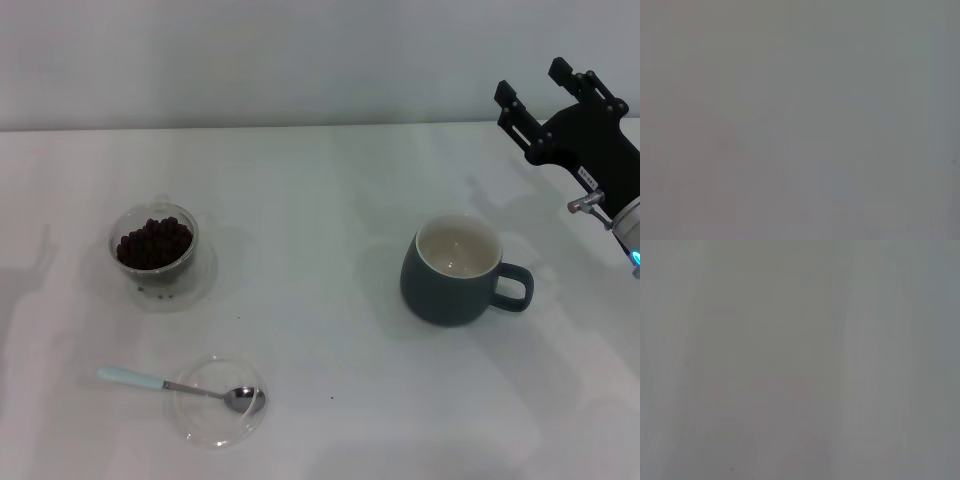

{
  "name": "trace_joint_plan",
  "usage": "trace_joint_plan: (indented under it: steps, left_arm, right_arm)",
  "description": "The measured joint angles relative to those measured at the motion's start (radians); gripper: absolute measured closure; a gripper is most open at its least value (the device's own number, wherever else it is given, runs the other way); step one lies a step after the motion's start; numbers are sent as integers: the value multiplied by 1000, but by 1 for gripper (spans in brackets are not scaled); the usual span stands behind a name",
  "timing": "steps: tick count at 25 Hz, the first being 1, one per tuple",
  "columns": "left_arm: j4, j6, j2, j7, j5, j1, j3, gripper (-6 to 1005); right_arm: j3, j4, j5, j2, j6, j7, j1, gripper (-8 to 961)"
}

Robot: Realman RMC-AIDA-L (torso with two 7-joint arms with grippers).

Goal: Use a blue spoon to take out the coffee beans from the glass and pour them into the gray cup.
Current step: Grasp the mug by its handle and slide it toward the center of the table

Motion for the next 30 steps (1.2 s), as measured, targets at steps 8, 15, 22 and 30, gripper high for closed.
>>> trace_joint_plan:
  steps: [8,15,22,30]
  left_arm:
    - [0,0,0,0,1,-1,0,108]
    - [0,1,-1,-2,13,4,1,109]
    - [1,6,-1,-10,52,6,0,109]
    - [1,0,0,-5,41,20,-5,109]
  right_arm:
    - [2,-2,-2,0,3,-4,3,218]
    - [9,-2,3,-1,-11,-12,6,218]
    - [31,-1,16,-2,-14,-76,5,218]
    - [57,-18,-11,-14,-42,-78,-64,218]
